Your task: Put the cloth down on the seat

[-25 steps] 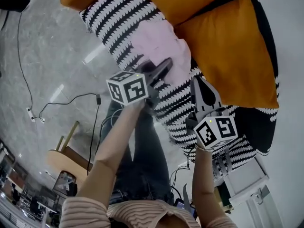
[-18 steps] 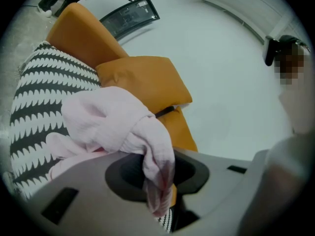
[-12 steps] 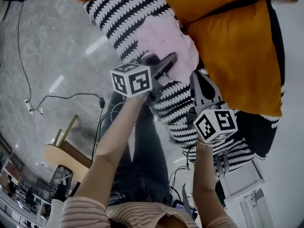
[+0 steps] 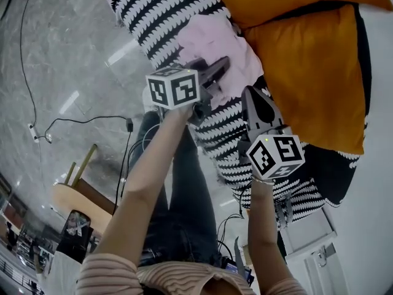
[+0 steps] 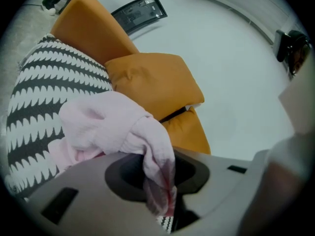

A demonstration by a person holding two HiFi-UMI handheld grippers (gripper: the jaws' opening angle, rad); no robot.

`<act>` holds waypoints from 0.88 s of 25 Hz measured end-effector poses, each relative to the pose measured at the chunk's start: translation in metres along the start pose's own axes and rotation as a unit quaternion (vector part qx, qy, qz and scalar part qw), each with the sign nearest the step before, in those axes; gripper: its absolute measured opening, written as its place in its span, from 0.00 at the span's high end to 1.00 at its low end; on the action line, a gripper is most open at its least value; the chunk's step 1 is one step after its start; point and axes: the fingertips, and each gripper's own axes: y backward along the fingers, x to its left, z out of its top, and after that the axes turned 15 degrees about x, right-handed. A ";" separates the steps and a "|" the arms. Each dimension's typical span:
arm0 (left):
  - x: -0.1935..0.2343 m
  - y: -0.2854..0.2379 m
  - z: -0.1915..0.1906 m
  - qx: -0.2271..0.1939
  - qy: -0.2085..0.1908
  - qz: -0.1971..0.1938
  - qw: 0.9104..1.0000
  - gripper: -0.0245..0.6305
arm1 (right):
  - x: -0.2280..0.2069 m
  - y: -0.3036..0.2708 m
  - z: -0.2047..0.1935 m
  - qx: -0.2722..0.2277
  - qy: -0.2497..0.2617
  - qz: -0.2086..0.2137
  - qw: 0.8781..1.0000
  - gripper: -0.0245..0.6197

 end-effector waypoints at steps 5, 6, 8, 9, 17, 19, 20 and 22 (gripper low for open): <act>0.005 -0.013 0.017 0.005 0.011 0.013 1.000 0.81 | -0.006 0.001 0.009 0.011 0.007 -0.003 1.000 0.95; 0.007 -0.017 0.021 0.007 0.013 0.016 1.000 0.81 | -0.008 -0.001 0.010 0.014 0.006 -0.002 1.000 0.95; 0.013 -0.023 0.027 0.012 0.014 0.016 1.000 0.81 | -0.010 -0.007 0.011 0.020 0.005 0.001 1.000 0.95; 0.017 -0.024 0.029 0.015 0.015 0.017 1.000 0.81 | -0.009 -0.012 0.011 0.022 0.006 0.002 1.000 0.95; 0.039 -0.021 0.031 0.017 0.038 0.028 0.999 0.80 | 0.004 -0.024 0.008 0.027 0.006 0.006 1.000 0.95; 0.042 -0.025 0.030 0.020 0.050 0.026 0.998 0.79 | 0.002 -0.024 0.007 0.027 0.006 0.006 1.000 0.95; 0.046 -0.027 0.029 0.023 0.057 0.025 0.998 0.79 | 0.000 -0.026 0.006 0.028 0.005 0.006 1.000 0.95; 0.054 -0.029 0.028 0.027 0.071 0.019 0.997 0.79 | -0.003 -0.033 0.004 0.030 0.003 0.006 1.000 0.95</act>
